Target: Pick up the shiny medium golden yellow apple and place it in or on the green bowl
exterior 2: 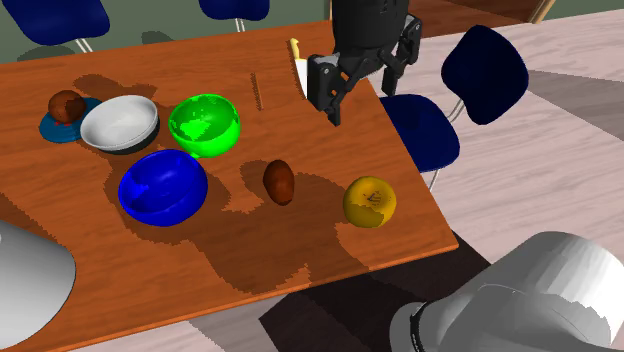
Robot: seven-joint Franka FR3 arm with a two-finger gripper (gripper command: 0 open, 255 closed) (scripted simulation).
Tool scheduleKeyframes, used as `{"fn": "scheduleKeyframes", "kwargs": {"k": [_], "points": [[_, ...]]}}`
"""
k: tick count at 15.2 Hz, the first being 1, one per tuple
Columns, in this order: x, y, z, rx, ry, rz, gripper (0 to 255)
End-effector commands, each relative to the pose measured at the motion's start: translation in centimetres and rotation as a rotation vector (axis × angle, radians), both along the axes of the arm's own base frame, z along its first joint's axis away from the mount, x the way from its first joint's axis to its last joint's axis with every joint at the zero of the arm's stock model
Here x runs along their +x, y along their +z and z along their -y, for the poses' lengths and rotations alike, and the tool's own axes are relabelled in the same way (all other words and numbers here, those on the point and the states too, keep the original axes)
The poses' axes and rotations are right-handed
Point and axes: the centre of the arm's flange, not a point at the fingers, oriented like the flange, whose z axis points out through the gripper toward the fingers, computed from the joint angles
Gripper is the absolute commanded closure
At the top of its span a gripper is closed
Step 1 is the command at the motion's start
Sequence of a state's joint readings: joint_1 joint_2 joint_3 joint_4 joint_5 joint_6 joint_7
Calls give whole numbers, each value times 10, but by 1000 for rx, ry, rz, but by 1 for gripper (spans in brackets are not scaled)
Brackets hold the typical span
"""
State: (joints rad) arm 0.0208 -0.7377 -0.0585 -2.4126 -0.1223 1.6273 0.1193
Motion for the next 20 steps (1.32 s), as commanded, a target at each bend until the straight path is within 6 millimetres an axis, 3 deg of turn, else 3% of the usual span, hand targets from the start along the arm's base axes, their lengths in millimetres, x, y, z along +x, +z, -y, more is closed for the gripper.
{"fn": "scheduleKeyframes", "kwargs": {"k": [1, 6, 11, 16, 20], "points": [[0, 0, 0, 0, 0, 0, 0], [-4, -54, 85, 250, -487, -64, 0], [-48, -124, 142, 501, -974, -127, 0], [-112, -198, 153, 746, -1450, -189, 0], [-107, -214, 140, 746, -1450, -189, 0]]}}
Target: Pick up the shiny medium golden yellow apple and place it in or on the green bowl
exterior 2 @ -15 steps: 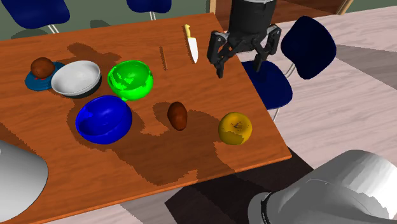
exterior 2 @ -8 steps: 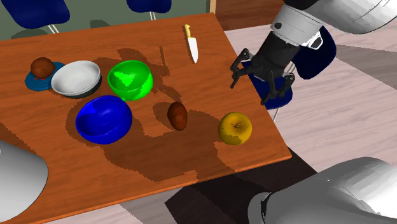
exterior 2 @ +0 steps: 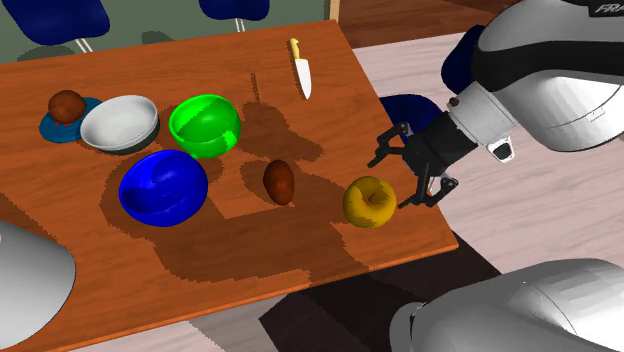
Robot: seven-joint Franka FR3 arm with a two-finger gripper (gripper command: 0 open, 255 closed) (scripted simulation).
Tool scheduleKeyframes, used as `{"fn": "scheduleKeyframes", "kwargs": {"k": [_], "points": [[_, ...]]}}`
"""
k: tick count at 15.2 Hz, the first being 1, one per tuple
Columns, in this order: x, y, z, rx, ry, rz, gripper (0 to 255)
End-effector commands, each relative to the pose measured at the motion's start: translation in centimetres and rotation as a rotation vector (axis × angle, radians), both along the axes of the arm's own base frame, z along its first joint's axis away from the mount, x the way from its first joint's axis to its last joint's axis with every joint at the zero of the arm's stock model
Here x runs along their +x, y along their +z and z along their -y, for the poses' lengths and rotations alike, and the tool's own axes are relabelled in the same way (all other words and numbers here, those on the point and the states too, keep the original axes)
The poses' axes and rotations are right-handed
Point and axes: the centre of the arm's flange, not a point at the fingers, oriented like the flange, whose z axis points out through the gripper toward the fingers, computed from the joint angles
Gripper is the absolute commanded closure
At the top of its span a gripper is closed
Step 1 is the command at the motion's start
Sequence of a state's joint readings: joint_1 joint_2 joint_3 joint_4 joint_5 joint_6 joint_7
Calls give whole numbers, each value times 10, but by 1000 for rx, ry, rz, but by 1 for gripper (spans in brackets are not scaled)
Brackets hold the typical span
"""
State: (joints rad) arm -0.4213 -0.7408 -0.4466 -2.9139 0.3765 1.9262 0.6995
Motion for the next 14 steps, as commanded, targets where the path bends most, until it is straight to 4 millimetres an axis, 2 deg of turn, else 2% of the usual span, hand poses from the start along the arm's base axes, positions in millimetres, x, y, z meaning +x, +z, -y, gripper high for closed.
{"fn": "scheduleKeyframes", "kwargs": {"k": [1, 4, 12, 13, 14], "points": [[2, -9, -6, 3, -7, -1, 0], [5, -19, -14, 3, -7, -1, 0], [5, -19, -14, 3, -7, -1, 0], [5, -19, -14, 3, -7, -1, 255], [5, -19, -14, 3, -7, -1, 255]]}}
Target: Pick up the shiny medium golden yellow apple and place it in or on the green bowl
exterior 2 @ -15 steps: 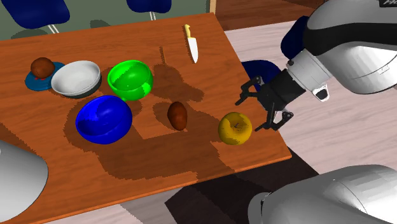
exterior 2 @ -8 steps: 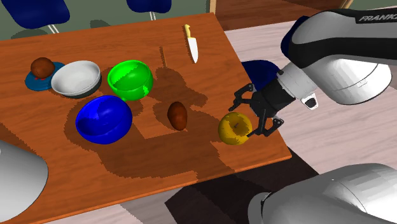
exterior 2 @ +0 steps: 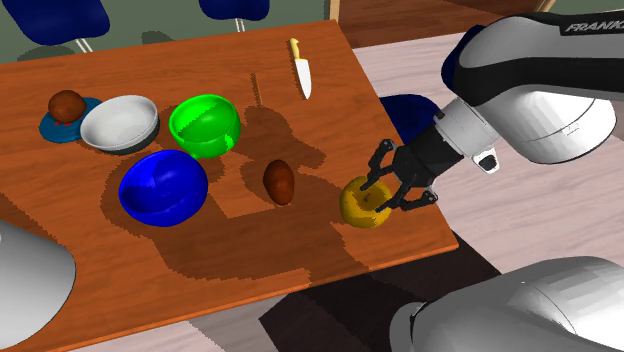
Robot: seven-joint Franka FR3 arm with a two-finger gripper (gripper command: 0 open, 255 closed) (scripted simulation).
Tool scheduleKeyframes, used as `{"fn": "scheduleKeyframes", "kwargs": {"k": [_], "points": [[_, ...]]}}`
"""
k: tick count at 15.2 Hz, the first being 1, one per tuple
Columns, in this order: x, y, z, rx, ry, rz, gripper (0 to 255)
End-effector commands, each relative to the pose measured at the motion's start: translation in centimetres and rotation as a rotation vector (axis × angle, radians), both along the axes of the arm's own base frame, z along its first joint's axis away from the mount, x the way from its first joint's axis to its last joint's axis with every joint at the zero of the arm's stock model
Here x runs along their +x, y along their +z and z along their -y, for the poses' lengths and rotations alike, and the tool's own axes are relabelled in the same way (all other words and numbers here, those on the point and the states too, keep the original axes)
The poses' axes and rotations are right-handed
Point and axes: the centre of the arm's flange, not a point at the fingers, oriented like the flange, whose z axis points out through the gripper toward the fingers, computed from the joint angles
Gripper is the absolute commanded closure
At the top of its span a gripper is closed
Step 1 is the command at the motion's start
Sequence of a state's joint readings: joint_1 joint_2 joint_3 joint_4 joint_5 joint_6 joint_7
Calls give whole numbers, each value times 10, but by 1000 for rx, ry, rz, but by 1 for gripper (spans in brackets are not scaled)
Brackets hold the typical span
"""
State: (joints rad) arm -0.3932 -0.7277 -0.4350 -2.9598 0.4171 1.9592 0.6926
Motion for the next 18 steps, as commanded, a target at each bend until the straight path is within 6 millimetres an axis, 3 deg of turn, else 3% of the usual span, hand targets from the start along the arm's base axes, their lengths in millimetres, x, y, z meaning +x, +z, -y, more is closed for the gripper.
{"fn": "scheduleKeyframes", "kwargs": {"k": [1, 8, 18], "points": [[2, -1, 4, -28, -20, 12, 255], [2, -1, 4, -28, -20, 12, 255], [2, 52, 4, -28, -20, 12, 255]]}}
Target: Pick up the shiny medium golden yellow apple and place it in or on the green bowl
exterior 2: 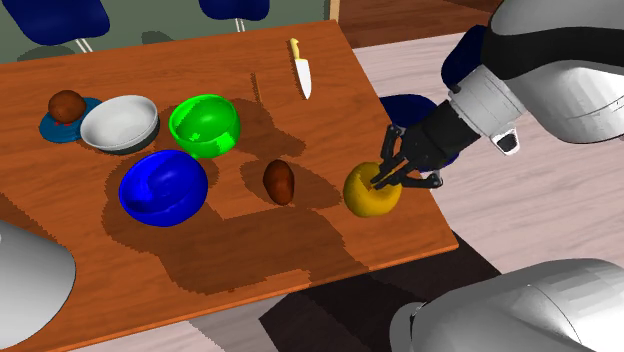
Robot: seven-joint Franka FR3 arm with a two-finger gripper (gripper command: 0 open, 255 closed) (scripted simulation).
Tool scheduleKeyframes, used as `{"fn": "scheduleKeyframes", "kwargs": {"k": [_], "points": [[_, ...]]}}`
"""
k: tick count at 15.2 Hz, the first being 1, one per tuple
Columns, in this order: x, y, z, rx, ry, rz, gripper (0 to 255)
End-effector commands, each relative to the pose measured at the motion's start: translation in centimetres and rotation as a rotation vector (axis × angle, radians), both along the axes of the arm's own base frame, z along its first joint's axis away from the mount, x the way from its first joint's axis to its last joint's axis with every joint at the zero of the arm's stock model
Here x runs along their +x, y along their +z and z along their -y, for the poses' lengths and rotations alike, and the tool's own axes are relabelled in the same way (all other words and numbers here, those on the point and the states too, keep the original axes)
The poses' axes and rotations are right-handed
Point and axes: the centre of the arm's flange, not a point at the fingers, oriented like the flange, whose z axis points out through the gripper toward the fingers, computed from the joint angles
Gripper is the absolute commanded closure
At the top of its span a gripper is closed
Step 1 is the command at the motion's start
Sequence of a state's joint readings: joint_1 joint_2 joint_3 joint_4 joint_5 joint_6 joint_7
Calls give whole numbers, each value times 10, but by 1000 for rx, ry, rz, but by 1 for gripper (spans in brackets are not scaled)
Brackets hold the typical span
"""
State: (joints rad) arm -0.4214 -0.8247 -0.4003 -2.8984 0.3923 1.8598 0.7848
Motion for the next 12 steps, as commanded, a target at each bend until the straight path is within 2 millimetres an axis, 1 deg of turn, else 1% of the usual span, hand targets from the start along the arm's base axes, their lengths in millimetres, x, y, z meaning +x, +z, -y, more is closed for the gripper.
{"fn": "scheduleKeyframes", "kwargs": {"k": [1, 12], "points": [[2, 10, -1, 0, 0, 0, 255], [2, 68, -1, 0, 0, 0, 255]]}}
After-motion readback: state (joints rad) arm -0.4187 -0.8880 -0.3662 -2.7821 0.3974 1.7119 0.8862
